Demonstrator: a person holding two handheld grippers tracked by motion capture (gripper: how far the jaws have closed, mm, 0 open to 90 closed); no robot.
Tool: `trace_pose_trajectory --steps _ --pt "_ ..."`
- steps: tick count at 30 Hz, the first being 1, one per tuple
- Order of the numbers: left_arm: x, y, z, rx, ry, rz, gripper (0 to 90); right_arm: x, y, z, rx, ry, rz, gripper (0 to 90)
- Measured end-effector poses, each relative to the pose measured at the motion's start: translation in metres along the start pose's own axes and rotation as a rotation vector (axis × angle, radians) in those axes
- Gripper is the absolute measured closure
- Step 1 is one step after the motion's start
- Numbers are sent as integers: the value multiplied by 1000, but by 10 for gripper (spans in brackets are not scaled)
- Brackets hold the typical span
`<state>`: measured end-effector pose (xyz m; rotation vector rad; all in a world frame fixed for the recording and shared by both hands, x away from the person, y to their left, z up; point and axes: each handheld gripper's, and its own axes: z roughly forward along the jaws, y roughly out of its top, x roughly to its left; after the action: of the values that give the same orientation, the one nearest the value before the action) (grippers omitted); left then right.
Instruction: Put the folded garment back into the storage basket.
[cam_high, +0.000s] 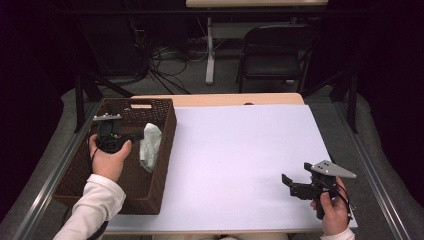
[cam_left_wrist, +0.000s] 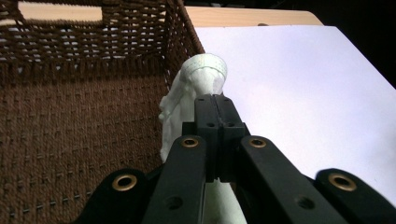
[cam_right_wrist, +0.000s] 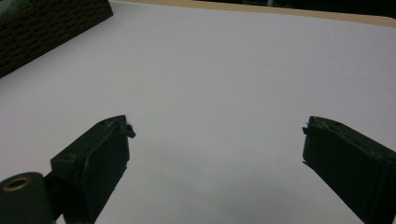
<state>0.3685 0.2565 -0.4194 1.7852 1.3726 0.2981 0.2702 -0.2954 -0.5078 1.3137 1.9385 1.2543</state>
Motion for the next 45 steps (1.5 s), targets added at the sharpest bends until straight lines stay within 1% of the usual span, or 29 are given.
trace_pose_trajectory --steps 2,5,6,8,13,15,21,24,28,29,33,35,39,40,42,45 --pt "0 -1 2 0 0 -6 900 0 0 0 1 0 -3 68" --pt "4 -5 9 11 -4 -14 900 -1 -1 0 0 -8 0 68" --pt "4 -5 9 11 -4 -14 900 -1 0 -1 2 -7 0 68" --pt "6 -8 14 23 -6 -21 900 -1 -1 -1 3 -6 -1 68" --pt "9 -10 21 30 1 -27 900 -1 -1 -1 6 -7 -2 68" --pt "10 -10 22 38 5 -19 900 -2 -1 -1 5 -6 -2 68" --pt "16 -9 26 65 33 -23 900 0 -1 0 10 -2 2 68" --pt "22 -7 27 77 60 -24 900 0 -2 1 15 -3 -3 68" --pt "31 -6 29 88 82 -38 900 1 -2 1 8 1 0 68" --pt "33 -6 29 100 84 -40 900 0 -2 2 11 0 -3 68" --pt "40 -5 31 107 111 -49 900 -1 -2 2 16 5 6 69" --pt "44 -5 32 113 124 -56 900 -1 -3 2 18 1 0 69" --pt "48 -5 34 123 139 -67 900 -1 -2 2 14 1 5 69" --pt "50 -5 34 135 137 -67 900 -1 -3 2 10 -1 7 69" --pt "52 -6 36 132 145 -74 900 -1 -2 1 17 -1 6 69" --pt "57 -7 37 130 155 -88 900 -1 -2 1 11 -6 10 69"
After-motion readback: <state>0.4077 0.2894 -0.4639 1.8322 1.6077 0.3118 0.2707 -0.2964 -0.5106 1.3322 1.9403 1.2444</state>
